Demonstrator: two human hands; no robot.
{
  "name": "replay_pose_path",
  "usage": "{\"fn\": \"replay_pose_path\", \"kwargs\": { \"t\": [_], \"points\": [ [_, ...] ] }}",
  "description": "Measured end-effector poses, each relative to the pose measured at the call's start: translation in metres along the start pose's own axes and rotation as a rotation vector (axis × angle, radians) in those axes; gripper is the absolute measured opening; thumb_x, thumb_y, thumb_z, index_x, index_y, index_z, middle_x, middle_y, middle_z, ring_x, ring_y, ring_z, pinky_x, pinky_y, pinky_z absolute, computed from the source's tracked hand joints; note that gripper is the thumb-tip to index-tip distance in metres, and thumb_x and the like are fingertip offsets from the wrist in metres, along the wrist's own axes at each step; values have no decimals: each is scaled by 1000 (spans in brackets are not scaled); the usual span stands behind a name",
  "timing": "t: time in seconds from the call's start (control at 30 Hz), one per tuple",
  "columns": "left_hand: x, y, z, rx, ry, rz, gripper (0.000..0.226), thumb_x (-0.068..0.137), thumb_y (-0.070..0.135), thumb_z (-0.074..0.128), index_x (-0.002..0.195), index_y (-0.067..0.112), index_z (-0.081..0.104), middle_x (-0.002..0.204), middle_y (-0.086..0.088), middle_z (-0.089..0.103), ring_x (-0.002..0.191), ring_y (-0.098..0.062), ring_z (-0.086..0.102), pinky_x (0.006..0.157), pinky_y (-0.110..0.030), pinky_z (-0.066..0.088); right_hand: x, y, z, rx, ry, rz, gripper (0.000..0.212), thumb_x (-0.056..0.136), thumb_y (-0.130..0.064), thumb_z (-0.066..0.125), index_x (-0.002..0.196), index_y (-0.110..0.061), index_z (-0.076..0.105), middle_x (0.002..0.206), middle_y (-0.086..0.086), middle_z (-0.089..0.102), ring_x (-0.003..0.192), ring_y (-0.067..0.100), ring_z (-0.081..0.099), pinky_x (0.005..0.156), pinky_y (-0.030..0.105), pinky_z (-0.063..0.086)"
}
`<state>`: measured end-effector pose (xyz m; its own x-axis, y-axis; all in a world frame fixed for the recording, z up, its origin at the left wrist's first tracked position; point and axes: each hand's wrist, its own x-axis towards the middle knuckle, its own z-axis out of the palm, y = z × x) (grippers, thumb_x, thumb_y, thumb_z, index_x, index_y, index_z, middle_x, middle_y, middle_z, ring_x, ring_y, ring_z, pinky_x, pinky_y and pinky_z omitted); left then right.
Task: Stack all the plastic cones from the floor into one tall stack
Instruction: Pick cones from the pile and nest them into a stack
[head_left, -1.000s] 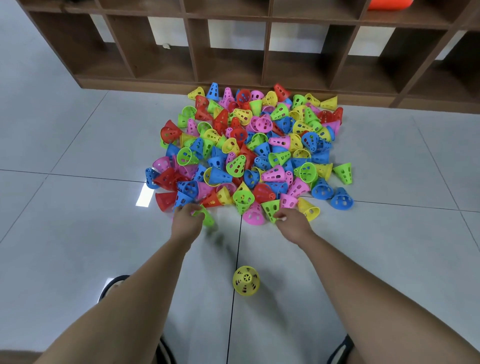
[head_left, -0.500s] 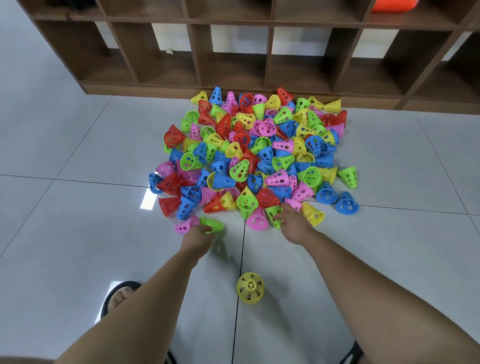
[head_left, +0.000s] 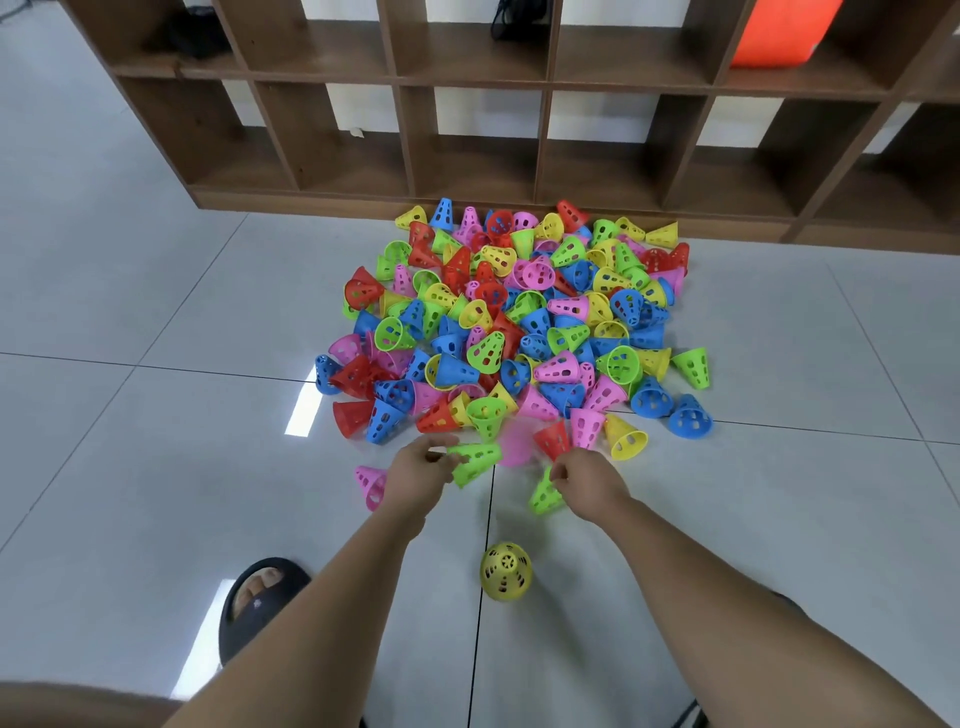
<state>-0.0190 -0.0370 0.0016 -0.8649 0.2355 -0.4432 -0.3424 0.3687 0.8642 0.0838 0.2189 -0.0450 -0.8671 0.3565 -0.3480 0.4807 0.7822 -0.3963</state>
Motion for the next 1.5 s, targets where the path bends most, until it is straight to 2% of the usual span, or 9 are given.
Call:
{"fn": "replay_pose_path", "kwargs": {
  "t": [0.1, 0.2, 0.33, 0.47, 0.57, 0.8, 1.03, 1.27, 1.5],
  "points": [
    [-12, 9, 6, -64, -68, -14, 21, 100, 26, 74, 119, 26, 65, 96, -1, 81, 74, -14, 65, 66, -28, 47, -11, -2, 2, 202, 50, 60, 15, 91, -13, 68, 86, -27, 72, 90, -2, 74, 87, 22, 69, 78, 34, 58],
    [-23, 10, 10, -43, -158, -32, 16, 100, 28, 74, 111, 17, 75, 95, -13, 77, 70, -14, 60, 62, -25, 42, -21, -5, -7, 422, 113, 138, 15, 93, -10, 67, 91, -24, 67, 83, -1, 71, 79, 21, 68, 65, 28, 50],
    [-38, 6, 13, -57, -328, -106, 20, 99, 26, 75, 102, 6, 78, 76, -3, 61, 65, -14, 51, 59, -25, 38, -32, -10, -25, 874, 174, 323, 7, 95, -8, 66, 100, -13, 68, 91, 8, 73, 71, 20, 70, 63, 30, 52],
    [-47, -2, 15, -3, -439, -161, 17, 100, 25, 75, 92, 10, 74, 69, -1, 53, 59, -13, 45, 55, -24, 35, -44, -14, -40, 1333, 43, 413, 10, 102, -2, 61, 105, -6, 69, 89, 11, 70, 67, 16, 62, 58, 27, 53],
    [-52, -14, 16, 63, -420, -152, 18, 100, 25, 73, 91, 10, 74, 71, -4, 51, 61, -16, 44, 56, -25, 39, -54, -15, -43, 1474, -155, 408, 20, 104, 4, 52, 117, -1, 66, 82, 9, 68, 64, 14, 58, 56, 25, 53],
    [-66, -42, 26, 147, -350, -114, 17, 98, 18, 73, 83, 9, 71, 60, -4, 54, 52, -18, 46, 52, -25, 40, -69, -14, -28, 1214, -551, 266, 23, 98, 0, 64, 119, -7, 68, 92, 9, 68, 69, 15, 60, 62, 27, 50],
    [-65, -59, 17, 203, -315, -152, 9, 95, 14, 69, 94, 6, 73, 81, -7, 73, 62, -14, 64, 51, -25, 43, -73, -21, -20, 874, -640, 205, 12, 94, -9, 74, 107, -9, 76, 91, 5, 72, 75, 15, 63, 67, 27, 50],
    [-50, -69, -17, 183, -197, -193, 13, 99, 20, 70, 101, 7, 72, 96, -8, 78, 70, -15, 67, 50, -21, 41, -62, -22, -13, 652, -520, 198, 17, 90, -9, 73, 107, -9, 75, 102, 11, 80, 78, 15, 70, 67, 29, 51],
    [-10, -78, -85, 179, -6, -201, 10, 102, 23, 67, 105, 16, 73, 105, -6, 76, 89, -22, 71, 65, -28, 49, -16, -21, -7, 427, -206, 125, 14, 94, -11, 65, 98, -23, 71, 104, 3, 72, 90, 21, 69, 74, 32, 55]
  ]
}}
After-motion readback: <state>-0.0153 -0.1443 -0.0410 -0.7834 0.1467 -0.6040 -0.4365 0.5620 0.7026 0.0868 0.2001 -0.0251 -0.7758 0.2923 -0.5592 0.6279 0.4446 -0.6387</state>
